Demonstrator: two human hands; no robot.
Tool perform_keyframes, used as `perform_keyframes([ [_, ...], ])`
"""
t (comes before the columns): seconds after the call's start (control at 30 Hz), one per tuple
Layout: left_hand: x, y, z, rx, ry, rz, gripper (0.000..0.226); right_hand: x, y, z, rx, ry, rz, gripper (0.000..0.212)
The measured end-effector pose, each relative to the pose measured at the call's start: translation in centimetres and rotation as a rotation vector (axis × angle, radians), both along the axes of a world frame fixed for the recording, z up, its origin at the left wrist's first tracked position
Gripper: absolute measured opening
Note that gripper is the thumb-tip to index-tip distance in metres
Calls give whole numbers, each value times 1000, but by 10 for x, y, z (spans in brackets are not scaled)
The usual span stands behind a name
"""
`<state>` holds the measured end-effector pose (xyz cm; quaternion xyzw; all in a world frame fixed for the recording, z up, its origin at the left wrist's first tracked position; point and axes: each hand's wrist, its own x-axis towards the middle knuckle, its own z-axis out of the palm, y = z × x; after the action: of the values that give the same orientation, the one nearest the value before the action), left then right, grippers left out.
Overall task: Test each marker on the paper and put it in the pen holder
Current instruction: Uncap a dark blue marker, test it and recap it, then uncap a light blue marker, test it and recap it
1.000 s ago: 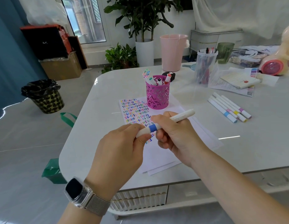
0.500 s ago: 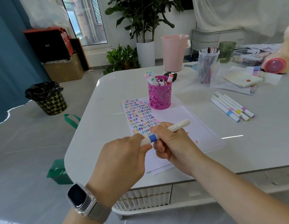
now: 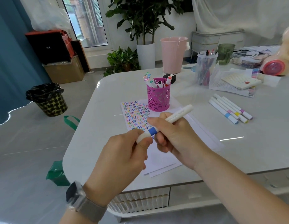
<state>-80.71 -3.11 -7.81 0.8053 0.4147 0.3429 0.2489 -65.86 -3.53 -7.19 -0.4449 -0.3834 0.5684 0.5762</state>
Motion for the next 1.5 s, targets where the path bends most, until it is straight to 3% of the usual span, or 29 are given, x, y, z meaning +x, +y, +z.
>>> perform_keyframes([
  [0.07, 2, 3, 11, -210, -178, -19, 28, 4, 2, 9, 63, 26, -14, 15],
  [0.13, 1, 9, 15, -316, -282, 37, 30, 14, 6, 12, 113, 11, -104, 36],
  [0.17, -1, 13, 14, -353, -309, 79, 32, 20, 8, 10, 176, -122, -180, 50],
  [0.27, -2, 16, 6, -393, -259, 180, 35, 34, 8, -3, 532, -945, -236, 73],
  [0.3, -1, 16, 3, -382, -211, 188, 35, 35, 9, -9, 620, -1155, -175, 73],
  [0.37, 2, 12, 1, -367, -162, 168, 36, 30, 12, -21, 702, -1380, -59, 63],
  [0.43, 7, 8, 3, -408, -225, 112, 36, 27, 18, -30, 748, -1379, -15, 43],
  [0.53, 12, 4, 13, -540, -453, 15, 32, 22, 27, -27, 750, -1135, 9, 12],
  [0.63, 14, 5, 14, -529, -542, -2, 21, 24, 42, -13, 793, -929, -166, 16],
  [0.7, 10, 9, 2, -367, -346, 130, 29, 32, 53, 1, 824, -742, -322, 15],
  [0.77, 5, 10, -9, -63, 118, 271, 48, 42, 65, 16, 801, -526, -415, 9],
  [0.83, 1, 9, -20, 55, 387, 258, 62, 53, 78, 29, 780, -453, -521, 14],
  [0.93, 0, 10, -24, -35, 508, 194, 65, 66, 101, 40, 762, -681, -682, 35],
  [1.03, -2, 14, -25, -73, 661, 159, 65, 70, 121, 35, 696, -928, -690, 58],
  [1.17, -1, 16, -25, -80, 805, 126, 63, 68, 137, 23, 600, -1118, -627, 48],
  [1.33, 1, 15, -25, -70, 828, 142, 63, 71, 138, -4, 360, -1414, -432, 28],
  [1.5, -1, 14, -25, -69, 819, 122, 64, 84, 107, -11, 409, -1406, -471, 37],
])
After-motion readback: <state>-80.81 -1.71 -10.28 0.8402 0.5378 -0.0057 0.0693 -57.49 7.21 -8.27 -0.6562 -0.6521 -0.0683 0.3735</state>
